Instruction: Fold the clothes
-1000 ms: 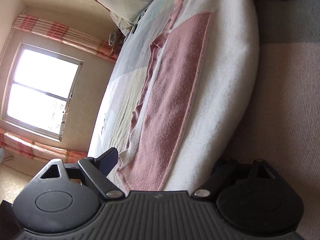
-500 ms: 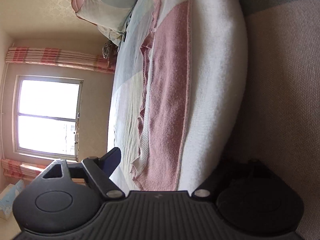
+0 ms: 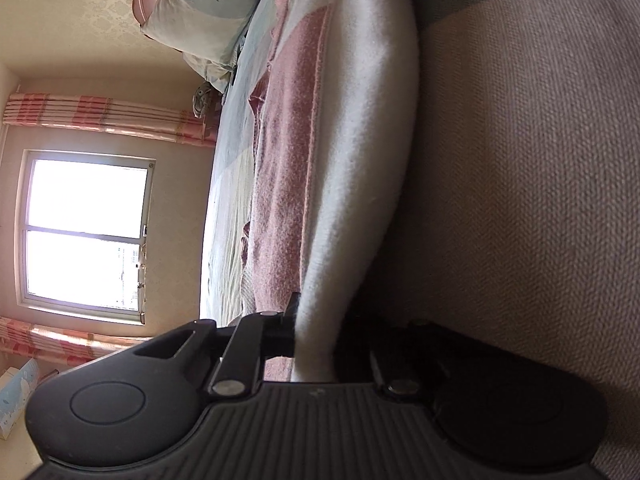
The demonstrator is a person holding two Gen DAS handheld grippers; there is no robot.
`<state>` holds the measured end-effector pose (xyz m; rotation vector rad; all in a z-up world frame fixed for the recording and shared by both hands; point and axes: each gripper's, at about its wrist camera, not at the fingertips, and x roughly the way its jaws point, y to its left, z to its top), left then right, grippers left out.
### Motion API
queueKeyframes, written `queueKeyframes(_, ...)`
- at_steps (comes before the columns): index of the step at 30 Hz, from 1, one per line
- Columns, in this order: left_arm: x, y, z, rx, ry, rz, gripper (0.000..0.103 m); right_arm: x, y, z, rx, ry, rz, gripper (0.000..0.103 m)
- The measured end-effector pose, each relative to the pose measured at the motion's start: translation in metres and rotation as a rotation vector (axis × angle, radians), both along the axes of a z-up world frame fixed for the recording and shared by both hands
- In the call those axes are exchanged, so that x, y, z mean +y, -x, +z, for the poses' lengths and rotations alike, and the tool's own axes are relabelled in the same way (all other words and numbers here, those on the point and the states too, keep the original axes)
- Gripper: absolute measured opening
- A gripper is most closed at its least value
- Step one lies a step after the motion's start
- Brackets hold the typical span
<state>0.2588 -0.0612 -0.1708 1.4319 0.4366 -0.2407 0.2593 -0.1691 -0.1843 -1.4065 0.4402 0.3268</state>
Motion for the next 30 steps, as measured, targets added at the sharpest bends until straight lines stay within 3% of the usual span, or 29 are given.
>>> queueKeyframes(9,0.009,-0.007,0.008,0.021,0.010,0.020,0.017,-0.014,-0.003,0.002,-0.006,0.083,0.045,0.024)
queueKeyframes(12,0.004,-0.012,0.003,0.022,-0.012,0.019,0.010,-0.012,0.002,-0.004,-0.015,0.101,0.055,0.023)
queueKeyframes(14,0.002,-0.015,0.001,0.021,-0.009,0.028,0.006,-0.008,0.002,-0.010,-0.017,0.131,0.056,0.016)
queueKeyframes(21,0.006,-0.018,0.009,0.046,0.018,0.023,0.009,-0.008,0.001,-0.003,0.003,0.081,0.025,0.014)
queueKeyframes(25,0.011,-0.016,0.019,0.020,0.008,-0.008,0.010,-0.007,0.001,0.011,0.047,0.048,0.011,0.013)
queueKeyframes(30,0.018,-0.016,0.039,-0.011,0.035,-0.026,0.009,-0.011,0.005,0.037,0.035,0.003,0.001,0.012)
